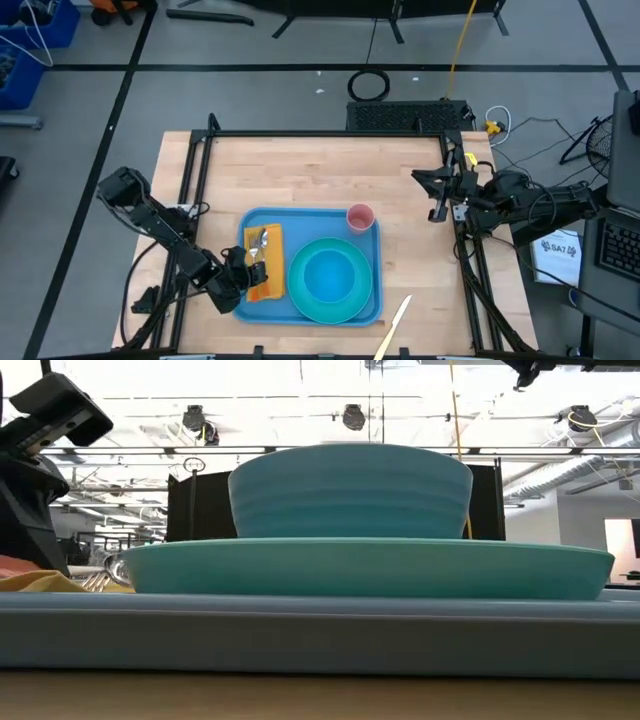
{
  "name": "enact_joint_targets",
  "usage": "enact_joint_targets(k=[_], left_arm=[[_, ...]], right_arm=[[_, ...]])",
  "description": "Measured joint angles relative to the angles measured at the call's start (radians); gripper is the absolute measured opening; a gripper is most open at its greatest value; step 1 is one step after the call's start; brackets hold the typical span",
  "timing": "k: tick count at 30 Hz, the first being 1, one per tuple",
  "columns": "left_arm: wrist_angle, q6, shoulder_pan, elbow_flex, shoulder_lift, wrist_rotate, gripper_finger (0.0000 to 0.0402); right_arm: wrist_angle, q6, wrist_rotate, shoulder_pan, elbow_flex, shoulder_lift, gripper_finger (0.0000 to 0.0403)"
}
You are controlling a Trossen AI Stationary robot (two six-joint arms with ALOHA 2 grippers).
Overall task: Set up tray
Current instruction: Put the orange spoon on the yellow napkin to the right of the orange fork
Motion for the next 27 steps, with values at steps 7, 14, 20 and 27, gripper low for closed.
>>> enact_joint_targets(k=[7, 14, 20, 27], left_arm=[[0.077, 0.015, 0.0, 0.001, 0.063, 0.012, 0.0006], [0.068, 0.002, -0.003, 0.001, 0.067, -0.002, 0.0058], [0.101, 0.093, 0.016, 0.001, 0.066, 0.006, 0.0124], [0.176, 0.276, 0.055, 0.001, 0.066, 0.054, 0.0176]], right_arm=[[0.008, -0.001, 0.0, 0.0, 0.0, 0.0, 0.0018], [0.014, -0.003, 0.0, 0.0, 0.0, 0.0, 0.0018], [0.018, -0.003, 0.0, 0.0, 0.0, 0.0, 0.0018], [0.018, -0.003, 0.0, 0.0, 0.0, 0.0, 0.0018]])
